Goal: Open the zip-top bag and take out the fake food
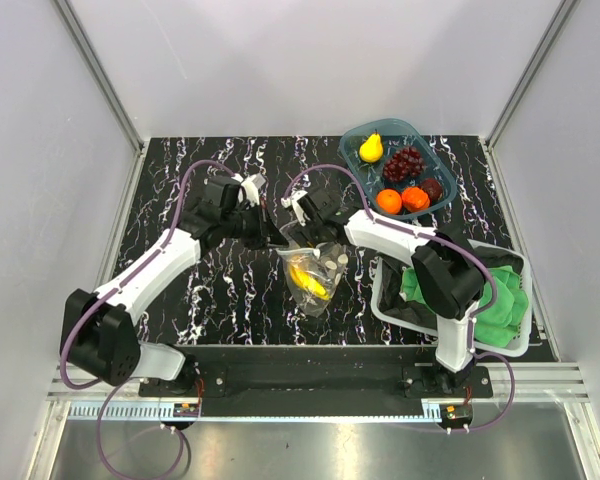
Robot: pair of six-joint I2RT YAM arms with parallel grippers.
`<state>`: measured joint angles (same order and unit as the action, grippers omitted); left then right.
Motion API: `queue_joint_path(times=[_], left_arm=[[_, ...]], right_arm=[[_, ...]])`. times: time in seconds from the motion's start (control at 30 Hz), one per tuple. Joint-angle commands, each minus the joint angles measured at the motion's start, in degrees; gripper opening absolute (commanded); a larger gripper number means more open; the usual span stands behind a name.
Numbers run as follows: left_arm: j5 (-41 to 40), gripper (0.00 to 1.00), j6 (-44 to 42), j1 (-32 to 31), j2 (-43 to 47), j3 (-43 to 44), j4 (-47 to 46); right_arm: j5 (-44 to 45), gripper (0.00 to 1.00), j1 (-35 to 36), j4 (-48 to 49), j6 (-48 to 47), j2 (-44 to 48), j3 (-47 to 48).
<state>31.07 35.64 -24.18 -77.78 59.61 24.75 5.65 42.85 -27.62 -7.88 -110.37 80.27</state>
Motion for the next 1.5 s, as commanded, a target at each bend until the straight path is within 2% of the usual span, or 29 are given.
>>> queue_joint_path(times=[0.0, 0.13, 0.3, 0.33, 0.43, 0.47, 0.6, 0.63, 0.67, 0.73, 0.77, 0.8, 0.87, 0.97, 1.17, 1.3, 1.47], left_arm=[[1.45, 0.0, -1.19, -0.07, -0.44, 3.14, -1.55], [1.36, 0.0, -1.19, -0.07, -0.53, 3.49, -1.46], [1.01, 0.0, -1.1, -0.07, 0.26, 3.23, -1.29], [1.01, 0.0, -0.92, -0.07, 0.43, 3.31, -1.37], [1.8, 0.0, 0.04, -0.07, 0.78, 4.37, -1.46], [1.98, 0.0, 0.65, -0.07, 0.87, 5.24, -1.46], [3.63, 0.01, 2.42, -0.07, 1.31, 8.49, -1.02], [4.0, 0.07, 2.59, -0.07, 1.4, 9.2, -0.94], [4.09, 0.22, 2.77, -0.07, 1.57, 10.07, -0.59], [3.21, 0.35, 2.6, 0.01, 3.06, 11.48, 0.2], [2.69, 0.5, 1.64, 0.1, 3.77, 11.84, 0.9], [1.29, 0.7, 0.93, 0.1, 4.56, 12.19, 2.3], [0.22, 0.86, -1.17, 0.45, 7.19, 12.02, 3.98], [-2.06, 0.89, -3.2, 0.98, 11.76, 8.6, 6.27], [-3.65, 0.88, -2.51, 1.51, 20.37, -3.35, 7.86], [-2.51, 0.86, -0.49, 1.77, 20.82, -8.89, 7.68], [1.61, 0.75, 2.68, 3.79, 20.91, -13.11, 2.78]], right_arm=[[-1.08, 0.61, -0.93, 2.21, 0.49, -0.99, -0.11], [-2.48, 0.42, -0.93, 1.95, 1.9, 0.93, 0.41], [-3.36, 0.33, -0.93, -0.77, 5.59, 7.08, 0.59], [-4.23, 0.27, -1.01, -1.56, 6.2, 7.97, 0.76], [-5.47, 0.2, -0.84, -3.84, 9.63, 11.73, 0.94], [-5.47, 0.14, -0.84, -4.98, 10.94, 12.62, 1.03], [-8.55, 0.04, -0.14, -6.75, 13.94, 16.93, 0.51], [-9.07, 0.02, 0.04, -6.92, 14.38, 17.46, 0.15], [-9.16, 0.01, 0.04, -6.92, 15.6, 17.9, -0.28], [-8.9, 0.0, 0.04, -6.92, 16.4, 18.78, -1.43], [-8.64, 0.0, 0.04, -7.19, 17.19, 18.87, -1.69], [-7.94, 0.0, -0.05, -7.54, 17.54, 19.22, -1.78], [-7.41, 0.0, 0.04, -7.8, 18.6, 19.57, -1.87], [-7.49, 0.0, 0.04, -8.07, 19.39, 20.1, -1.7], [-8.11, 0.0, 0.04, -8.68, 19.83, 19.4, -0.38], [-8.81, 0.0, 0.04, -8.68, 20.45, 19.49, 0.41], [-8.73, 0.0, 0.04, -8.77, 20.71, 20.01, 0.85]])
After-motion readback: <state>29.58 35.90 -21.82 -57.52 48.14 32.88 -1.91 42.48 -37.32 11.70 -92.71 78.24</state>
